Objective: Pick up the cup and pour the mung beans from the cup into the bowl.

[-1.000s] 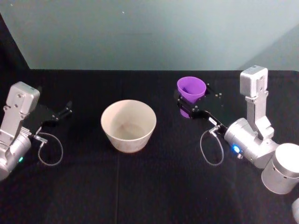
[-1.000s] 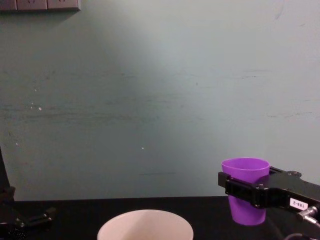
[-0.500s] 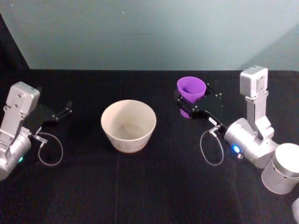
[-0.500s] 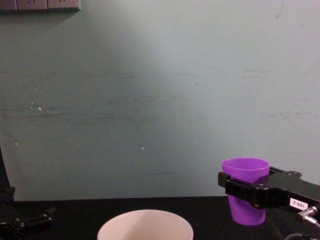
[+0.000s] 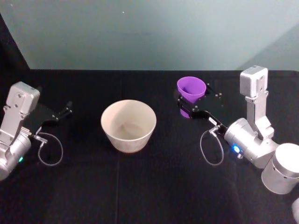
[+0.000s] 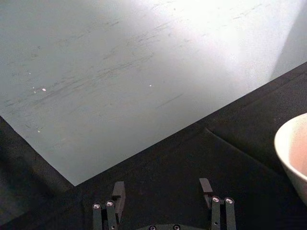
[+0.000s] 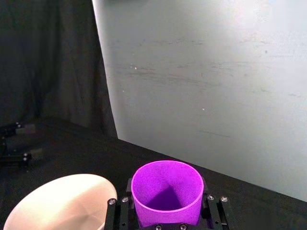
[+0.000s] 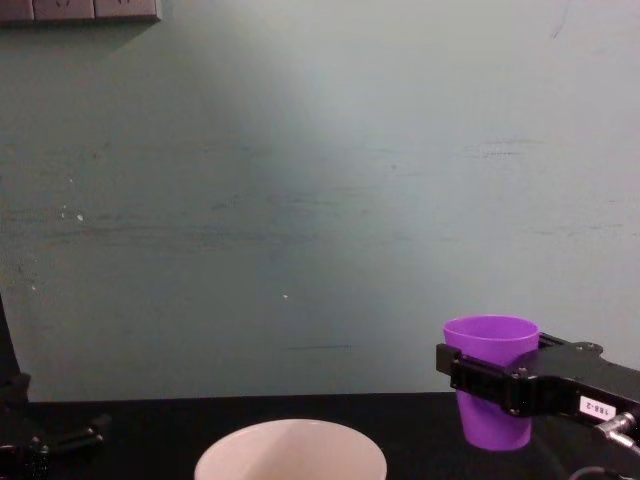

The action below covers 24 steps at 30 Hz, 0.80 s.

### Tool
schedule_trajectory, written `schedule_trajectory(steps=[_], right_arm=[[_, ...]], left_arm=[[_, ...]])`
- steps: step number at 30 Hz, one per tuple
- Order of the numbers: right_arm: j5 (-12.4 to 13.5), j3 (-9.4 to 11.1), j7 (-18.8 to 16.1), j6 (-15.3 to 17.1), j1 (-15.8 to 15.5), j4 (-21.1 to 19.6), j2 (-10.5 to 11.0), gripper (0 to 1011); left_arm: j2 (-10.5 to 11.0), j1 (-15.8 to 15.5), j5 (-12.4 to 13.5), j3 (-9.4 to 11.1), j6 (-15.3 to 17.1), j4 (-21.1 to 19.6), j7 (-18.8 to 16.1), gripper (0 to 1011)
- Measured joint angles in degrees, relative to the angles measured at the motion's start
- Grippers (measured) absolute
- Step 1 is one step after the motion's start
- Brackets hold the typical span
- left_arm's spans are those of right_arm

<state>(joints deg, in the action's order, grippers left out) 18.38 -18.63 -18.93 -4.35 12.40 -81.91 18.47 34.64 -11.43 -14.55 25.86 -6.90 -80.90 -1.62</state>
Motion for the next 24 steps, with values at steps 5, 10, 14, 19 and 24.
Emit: schedule_trajectory(steps=[5, 10, 14, 19, 24], right_arm=[[0.0, 0.0, 0.0, 0.0, 0.0, 0.0, 0.0, 734], [0.0, 0.0, 0.0, 0.0, 0.0, 0.0, 0.0, 734], [0.0, 0.0, 0.0, 0.0, 0.0, 0.0, 0.0, 734], [0.0, 0.0, 0.0, 0.0, 0.0, 0.0, 0.0, 734], [0.0, 0.0, 0.0, 0.0, 0.0, 0.0, 0.0, 734]], left_arm=[[0.0, 0.0, 0.0, 0.0, 0.0, 0.0, 0.0, 1000], [0.0, 0.0, 0.0, 0.0, 0.0, 0.0, 0.0, 1000], [0.0, 0.0, 0.0, 0.0, 0.0, 0.0, 0.0, 1000], [0.0, 0.0, 0.0, 0.0, 0.0, 0.0, 0.0, 1000], [0.0, 0.0, 0.0, 0.0, 0.0, 0.0, 0.0, 1000]])
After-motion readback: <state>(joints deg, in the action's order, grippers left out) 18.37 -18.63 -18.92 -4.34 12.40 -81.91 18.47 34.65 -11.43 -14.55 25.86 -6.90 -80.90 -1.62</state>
